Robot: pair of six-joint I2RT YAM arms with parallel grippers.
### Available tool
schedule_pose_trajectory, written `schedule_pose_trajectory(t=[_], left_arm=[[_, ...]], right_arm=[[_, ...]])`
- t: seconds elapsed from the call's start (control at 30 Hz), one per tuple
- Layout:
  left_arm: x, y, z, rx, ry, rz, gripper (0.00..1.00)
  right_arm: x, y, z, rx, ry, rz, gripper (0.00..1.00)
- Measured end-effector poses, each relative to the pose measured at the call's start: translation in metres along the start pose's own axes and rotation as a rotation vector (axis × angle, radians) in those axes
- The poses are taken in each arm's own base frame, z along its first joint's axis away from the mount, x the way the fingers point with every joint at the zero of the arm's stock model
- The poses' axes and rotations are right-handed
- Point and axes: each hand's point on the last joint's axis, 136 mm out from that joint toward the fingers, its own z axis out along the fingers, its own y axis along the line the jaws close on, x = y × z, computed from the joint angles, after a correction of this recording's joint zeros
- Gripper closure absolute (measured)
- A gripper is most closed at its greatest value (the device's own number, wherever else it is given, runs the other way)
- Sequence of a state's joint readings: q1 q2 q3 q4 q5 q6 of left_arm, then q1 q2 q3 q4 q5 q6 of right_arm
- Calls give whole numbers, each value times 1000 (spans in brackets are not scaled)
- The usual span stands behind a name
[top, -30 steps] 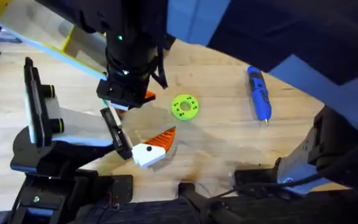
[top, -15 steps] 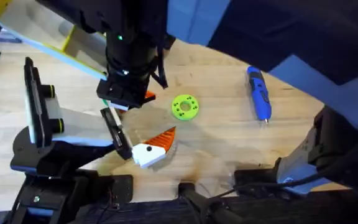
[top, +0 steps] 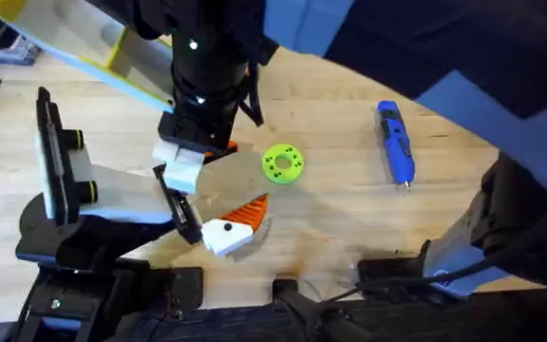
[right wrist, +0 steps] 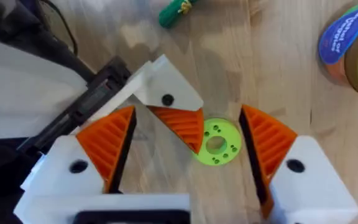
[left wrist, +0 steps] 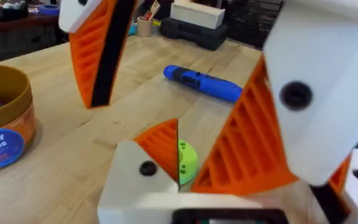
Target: Pick up the gripper from the table and insert it into the empty holder that is missing its gripper. Then pick up a screw, insert it into the mounting hole, and use the screwdriver to tighten it. Finally, clean up the table by picking up the vegetable and placing it into the bucket.
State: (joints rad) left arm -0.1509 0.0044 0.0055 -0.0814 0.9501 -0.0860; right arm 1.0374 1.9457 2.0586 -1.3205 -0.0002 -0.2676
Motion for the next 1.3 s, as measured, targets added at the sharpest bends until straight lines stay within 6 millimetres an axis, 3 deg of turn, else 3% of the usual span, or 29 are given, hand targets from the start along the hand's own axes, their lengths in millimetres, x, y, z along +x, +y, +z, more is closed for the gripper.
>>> schedule_pose_trajectory(t=[0.3, 0.67, 0.87, 0.9, 1.07, 1.13, 1.3], left_arm=[[0, 0, 0, 0, 0, 3, 12], [-1, 3, 0, -17, -3, 6, 12], [-2, 9, 0, -52, -10, 13, 59], [-3, 9, 0, -55, -10, 11, 134], [-3, 10, 0, -59, -11, 16, 904], [-3, 10, 0, -61, -11, 19, 990], [-3, 11, 0, -63, -11, 19, 996]], right_arm=[[11, 6, -7, -12, 32, -4, 14], [47, -10, -55, 4, 31, 68, 13], [57, -18, -66, 15, 27, 114, 14], [59, -18, -67, 13, 33, 117, 14], [67, -15, -68, 3, 66, 134, 14], [68, -15, -68, 2, 71, 138, 14], [73, -16, -72, 4, 72, 171, 14]])
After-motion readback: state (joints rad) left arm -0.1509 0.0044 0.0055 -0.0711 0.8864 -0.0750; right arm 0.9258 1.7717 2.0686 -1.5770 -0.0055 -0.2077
